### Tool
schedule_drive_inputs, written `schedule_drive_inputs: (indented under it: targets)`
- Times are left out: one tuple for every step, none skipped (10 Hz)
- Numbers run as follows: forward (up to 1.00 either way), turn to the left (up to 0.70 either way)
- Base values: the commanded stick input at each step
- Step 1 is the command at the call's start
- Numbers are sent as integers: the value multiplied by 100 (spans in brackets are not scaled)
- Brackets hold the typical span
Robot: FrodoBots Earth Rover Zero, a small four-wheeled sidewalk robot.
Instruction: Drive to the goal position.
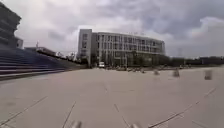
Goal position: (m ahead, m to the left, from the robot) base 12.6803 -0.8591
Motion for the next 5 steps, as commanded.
schedule_drive_inputs:
  targets:
    - [85,0]
    - [85,0]
    - [85,0]
    - [85,0]
    - [85,0]
